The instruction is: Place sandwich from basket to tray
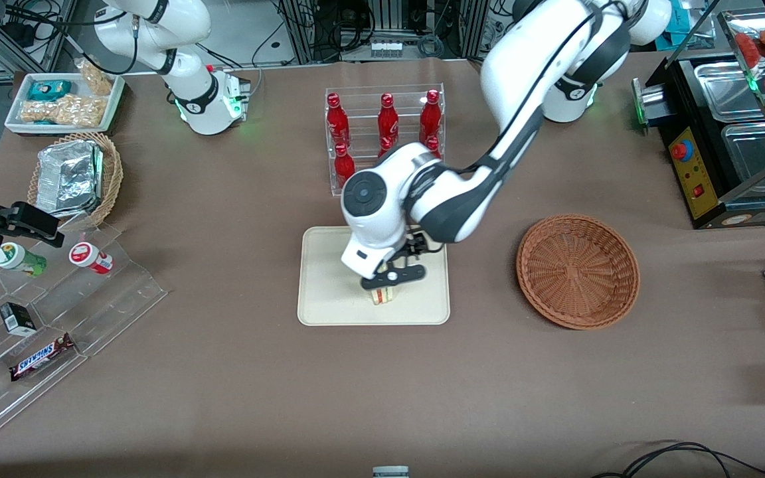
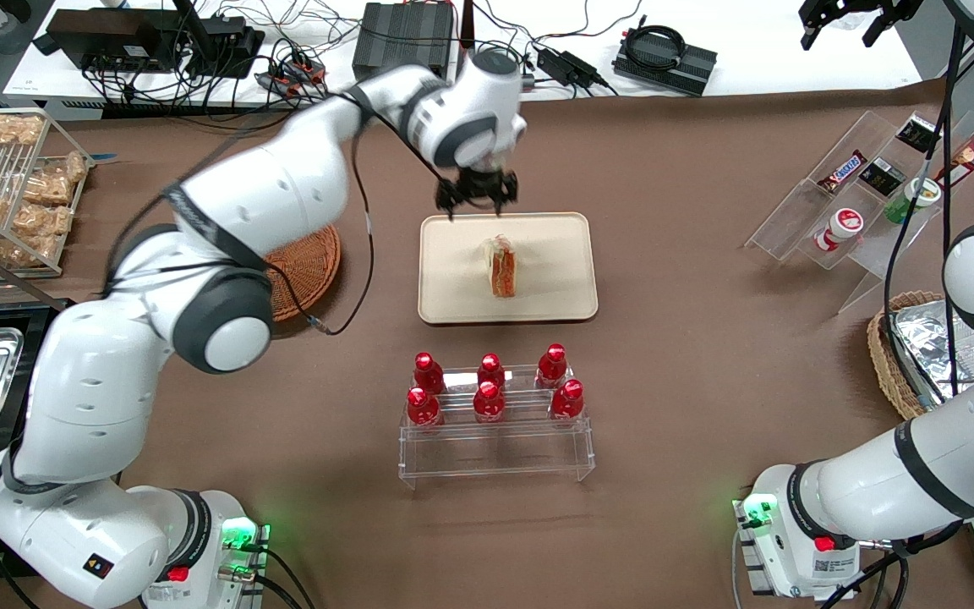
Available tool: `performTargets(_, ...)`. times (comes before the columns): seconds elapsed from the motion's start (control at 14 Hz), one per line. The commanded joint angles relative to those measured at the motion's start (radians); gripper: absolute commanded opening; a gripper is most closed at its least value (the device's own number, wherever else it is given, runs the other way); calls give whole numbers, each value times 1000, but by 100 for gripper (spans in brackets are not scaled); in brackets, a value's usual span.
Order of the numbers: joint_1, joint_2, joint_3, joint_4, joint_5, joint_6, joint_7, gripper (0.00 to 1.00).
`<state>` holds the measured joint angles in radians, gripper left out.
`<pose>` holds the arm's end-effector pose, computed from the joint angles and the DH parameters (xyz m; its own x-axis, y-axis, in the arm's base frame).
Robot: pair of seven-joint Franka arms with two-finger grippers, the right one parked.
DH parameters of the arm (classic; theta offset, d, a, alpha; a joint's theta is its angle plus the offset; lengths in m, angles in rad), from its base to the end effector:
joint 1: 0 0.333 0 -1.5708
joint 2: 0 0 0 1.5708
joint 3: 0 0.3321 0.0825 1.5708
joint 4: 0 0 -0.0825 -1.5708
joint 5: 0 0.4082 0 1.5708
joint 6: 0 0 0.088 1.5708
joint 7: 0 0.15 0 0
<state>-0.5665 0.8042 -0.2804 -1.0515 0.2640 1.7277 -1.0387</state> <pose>0.5873 -0.5160 0.3215 0.9781 0.2081 -0.0053 0.2061 -0.9716 -0.1161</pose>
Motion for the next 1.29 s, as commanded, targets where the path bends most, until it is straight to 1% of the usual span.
performTargets(0.0,149,-167,-13,-73,-89,-97,110,100)
performTargets(0.07,208,-237,-11,-111,-156,-153,215,100)
performTargets(0.14,279,-322,-10,-167,-201,-205,306,100)
performTargets(0.29,402,-451,-10,-247,-227,-281,422,100)
performTargets(0.5,567,-551,-8,-275,-227,-439,607,100)
performTargets(0.64,650,-588,-5,-283,-220,-490,663,100)
performTargets(0.79,703,-625,-3,-309,-212,-488,666,100)
performTargets(0.93,718,-640,-2,-321,-201,-485,666,100)
performTargets(1.0,724,-658,-2,-344,-183,-481,666,100)
performTargets(1.14,743,-738,0,-442,-166,-449,681,100)
performTargets(1.21,784,-760,0,-461,-167,-445,710,100)
